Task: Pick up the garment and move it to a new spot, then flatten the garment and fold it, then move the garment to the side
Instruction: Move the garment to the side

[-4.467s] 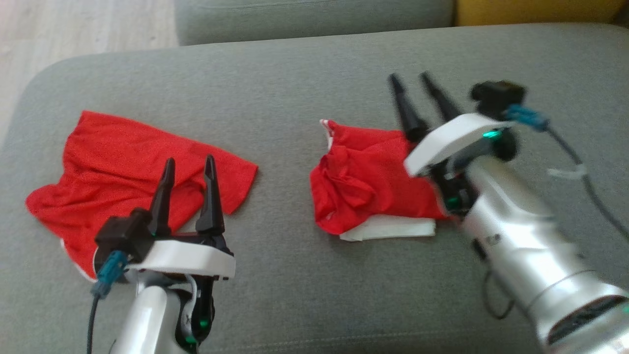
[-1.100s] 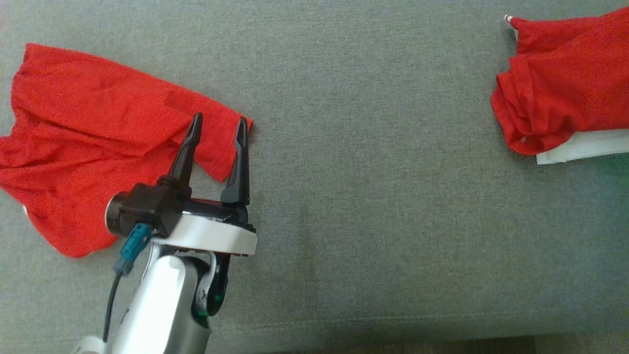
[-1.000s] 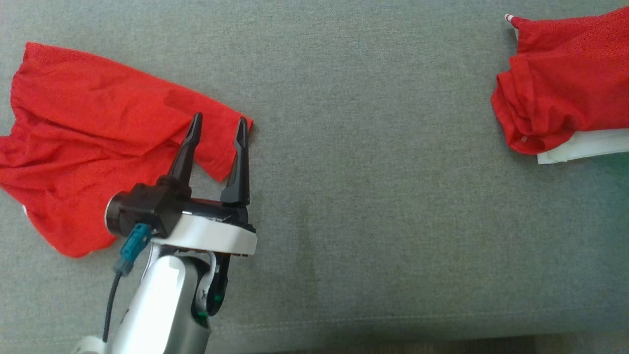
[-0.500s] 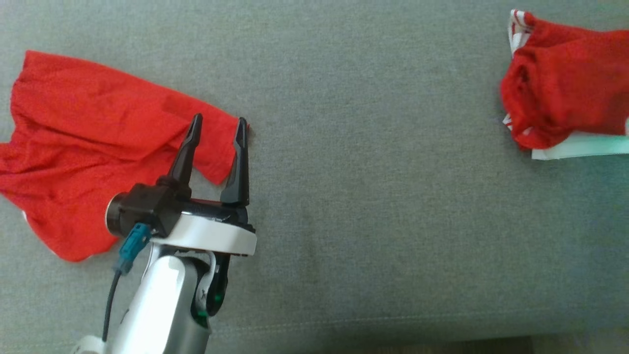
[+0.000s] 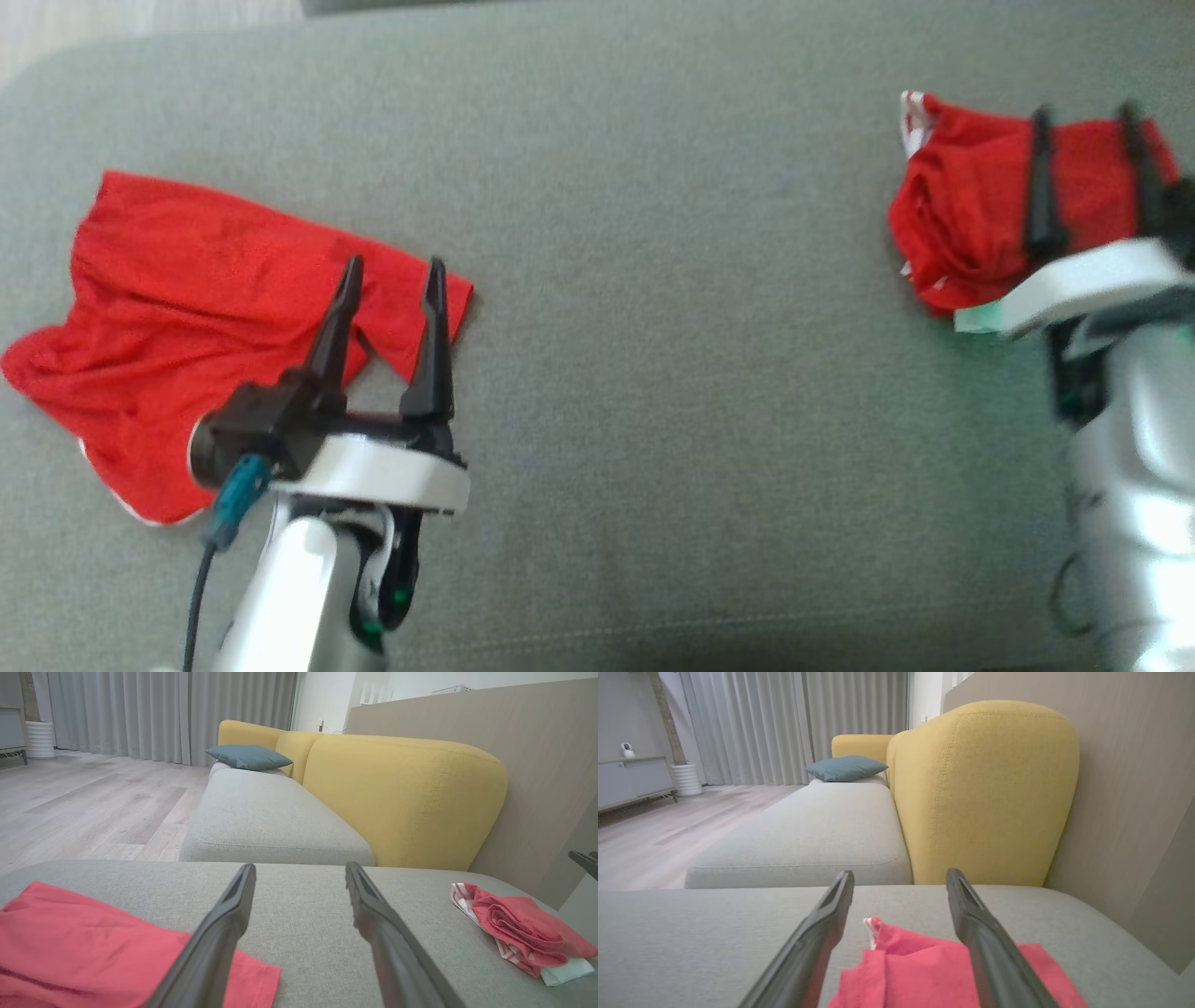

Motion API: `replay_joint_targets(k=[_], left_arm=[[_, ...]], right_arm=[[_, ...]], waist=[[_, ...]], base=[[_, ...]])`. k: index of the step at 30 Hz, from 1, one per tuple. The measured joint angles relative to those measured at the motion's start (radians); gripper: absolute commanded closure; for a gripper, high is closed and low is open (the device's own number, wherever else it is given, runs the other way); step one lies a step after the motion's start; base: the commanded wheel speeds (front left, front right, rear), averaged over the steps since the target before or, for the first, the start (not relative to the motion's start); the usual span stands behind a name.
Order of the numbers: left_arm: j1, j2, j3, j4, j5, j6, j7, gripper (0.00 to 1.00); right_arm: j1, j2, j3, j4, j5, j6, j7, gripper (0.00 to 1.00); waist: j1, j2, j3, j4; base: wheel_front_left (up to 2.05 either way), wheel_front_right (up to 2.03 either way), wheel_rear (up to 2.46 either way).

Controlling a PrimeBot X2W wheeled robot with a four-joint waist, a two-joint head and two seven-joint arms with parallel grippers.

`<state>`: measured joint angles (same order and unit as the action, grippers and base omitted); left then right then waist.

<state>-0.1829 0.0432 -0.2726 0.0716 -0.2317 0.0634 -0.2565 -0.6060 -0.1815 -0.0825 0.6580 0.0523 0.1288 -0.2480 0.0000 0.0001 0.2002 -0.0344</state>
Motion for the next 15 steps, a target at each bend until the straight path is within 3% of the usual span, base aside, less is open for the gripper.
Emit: replay_joint_targets(k=[8,15], left_arm=[[0.087,0.000,0.058,0.002,0.000,0.004,0.000,0.00],[0.162,0.001,0.092,0.007,-0.011,0.007,0.000,0.00]], right_arm=[[0.176,0.097,0.049,-0.101,0.051,0.000,-0.003,0.00],[0.345,0.121,0.080,-0.205,0.112,0.000,-0.003,0.00]], waist=[[0.0000,0.0000,-0.106,-0.017],[0.0000,0.0000,-0.174,-0.029]], base=[[0.00,0.00,0.00],[0.00,0.00,0.00]])
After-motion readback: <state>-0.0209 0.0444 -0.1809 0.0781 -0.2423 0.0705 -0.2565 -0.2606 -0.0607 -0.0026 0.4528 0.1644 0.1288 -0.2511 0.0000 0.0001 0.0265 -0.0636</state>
